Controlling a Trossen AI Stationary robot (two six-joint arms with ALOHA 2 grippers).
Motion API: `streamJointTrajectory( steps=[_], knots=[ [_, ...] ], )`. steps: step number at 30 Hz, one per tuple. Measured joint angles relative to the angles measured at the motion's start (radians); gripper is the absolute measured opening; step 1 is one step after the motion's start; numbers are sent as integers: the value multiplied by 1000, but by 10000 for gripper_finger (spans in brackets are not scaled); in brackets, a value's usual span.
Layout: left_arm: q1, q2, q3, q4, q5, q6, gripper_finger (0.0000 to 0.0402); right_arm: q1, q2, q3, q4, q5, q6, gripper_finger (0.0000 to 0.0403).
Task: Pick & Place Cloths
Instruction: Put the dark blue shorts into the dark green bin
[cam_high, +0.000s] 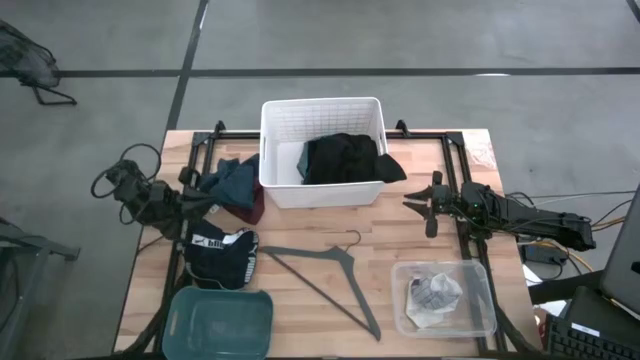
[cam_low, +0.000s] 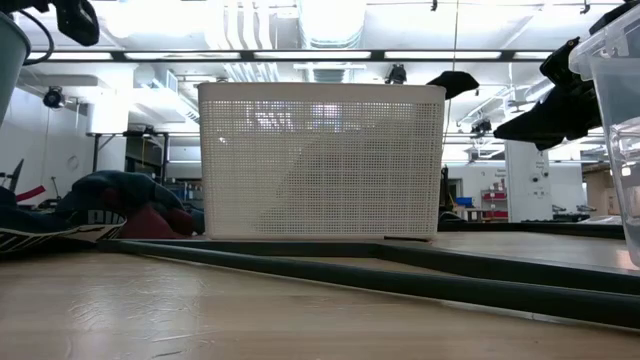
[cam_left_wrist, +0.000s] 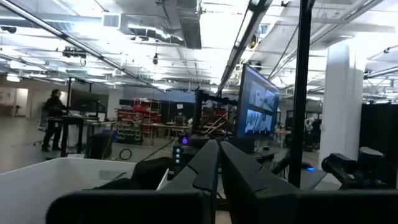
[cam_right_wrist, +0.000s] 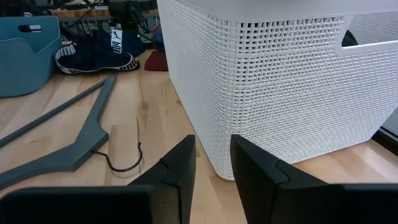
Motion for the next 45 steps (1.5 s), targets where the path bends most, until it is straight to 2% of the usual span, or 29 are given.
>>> streamJointTrajectory(
  steps=[6,14,18,28,35,45],
  knots=[
    [1,33,0,15,-4,22,23,0,0,0,0,0,-1,117],
    [8,115,0,113,-156,64,23,0,0,0,0,0,0,141],
    [20,161,5,150,-181,72,23,0,0,0,0,0,0,152],
    [60,374,133,147,-209,32,23,0,0,0,0,0,0,177],
    [100,498,219,115,-357,-1,23,0,0,0,0,0,1,193],
    [195,611,294,-47,-296,-189,23,0,0,0,0,0,0,207]
  ],
)
